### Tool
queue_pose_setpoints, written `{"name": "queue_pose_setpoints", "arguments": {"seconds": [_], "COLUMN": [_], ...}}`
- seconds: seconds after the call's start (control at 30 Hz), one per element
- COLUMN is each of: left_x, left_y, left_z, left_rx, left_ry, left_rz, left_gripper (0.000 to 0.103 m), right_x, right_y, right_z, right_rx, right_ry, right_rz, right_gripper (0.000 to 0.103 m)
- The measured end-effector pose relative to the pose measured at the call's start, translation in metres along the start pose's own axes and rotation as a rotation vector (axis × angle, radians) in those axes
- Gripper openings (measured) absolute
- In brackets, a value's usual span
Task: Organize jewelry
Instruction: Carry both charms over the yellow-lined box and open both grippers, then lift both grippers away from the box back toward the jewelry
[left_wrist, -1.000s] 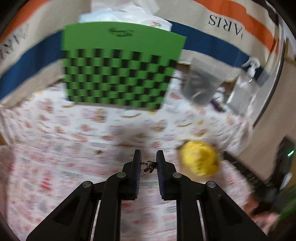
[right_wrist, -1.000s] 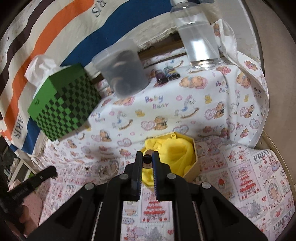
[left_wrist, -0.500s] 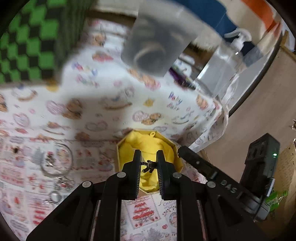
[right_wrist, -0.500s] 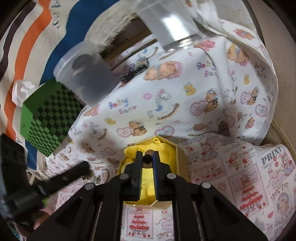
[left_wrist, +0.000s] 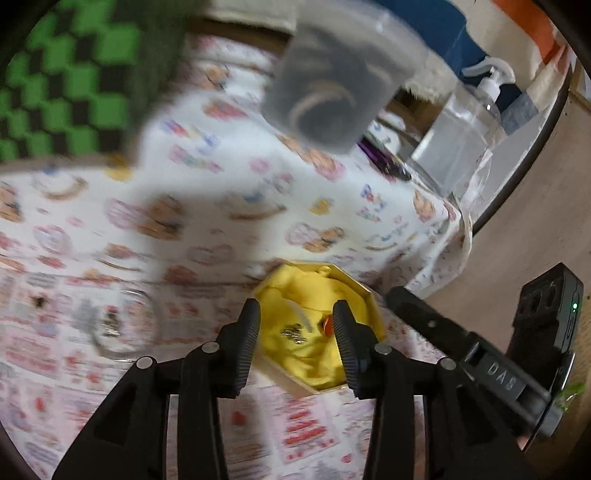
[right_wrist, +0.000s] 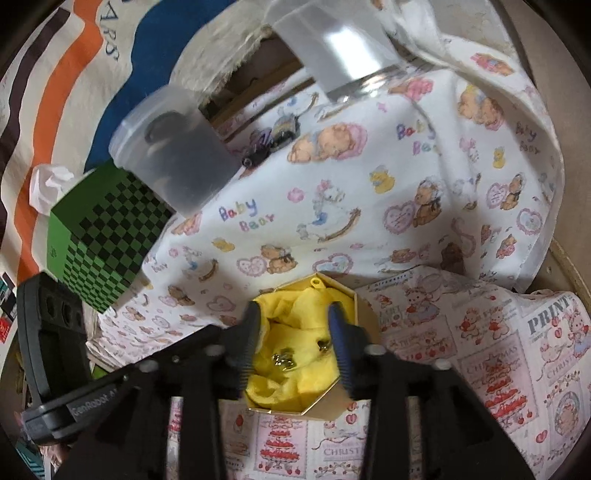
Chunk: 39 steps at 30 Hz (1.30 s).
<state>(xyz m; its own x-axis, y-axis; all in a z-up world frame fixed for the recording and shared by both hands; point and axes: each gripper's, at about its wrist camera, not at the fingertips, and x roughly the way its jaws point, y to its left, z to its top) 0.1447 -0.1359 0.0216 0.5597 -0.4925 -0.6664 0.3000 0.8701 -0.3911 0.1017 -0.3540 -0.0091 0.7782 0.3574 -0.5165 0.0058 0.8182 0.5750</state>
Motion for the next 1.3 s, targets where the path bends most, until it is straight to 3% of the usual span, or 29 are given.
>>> {"name": "queue_pose_setpoints", "arguments": {"seconds": [0.1, 0.27, 0.43, 0.73, 1.0, 1.3], "left_x": [-0.026, -0.079, -0.119, -0.138, -0.121, -0.098], "left_y": [0.007, 0.021, 0.044, 0.080, 0.113, 0.119], "left_z": [0.001, -0.002, -0.013, -0.036, -0.039, -0.048], "left_rx": [0.041, 0.085, 0.096, 0.111, 0.028, 0.046], "left_ry": [-0.066, -0.190, -0.266, -0.354, -0.282, -0.196], "left_rz": [0.069, 0.159, 0.239, 0.356, 0.391, 0.429], "left_gripper": [0.042, 0.066, 0.077, 0.091, 0.092, 0.092], "right_x": [-0.008, -0.023, -0.032, -0.021, -0.012, -0.009], "right_y": [0.005, 0.026, 0.051, 0.067, 0.074, 0.079], "right_z": [0.001, -0.002, -0.010, -0.024, -0.035, -0.044], "right_rx": [-0.011, -0.103, -0.199, -0.277, -0.304, -0.293], "right_ry": [-0.024, -0.089, -0.136, -0.146, -0.145, -0.114], "right_rz": [-0.010, -0.064, -0.078, -0.116, -0.135, -0.141], "right_gripper": [0.039, 0.055, 0.068, 0.078, 0.090, 0.093]}}
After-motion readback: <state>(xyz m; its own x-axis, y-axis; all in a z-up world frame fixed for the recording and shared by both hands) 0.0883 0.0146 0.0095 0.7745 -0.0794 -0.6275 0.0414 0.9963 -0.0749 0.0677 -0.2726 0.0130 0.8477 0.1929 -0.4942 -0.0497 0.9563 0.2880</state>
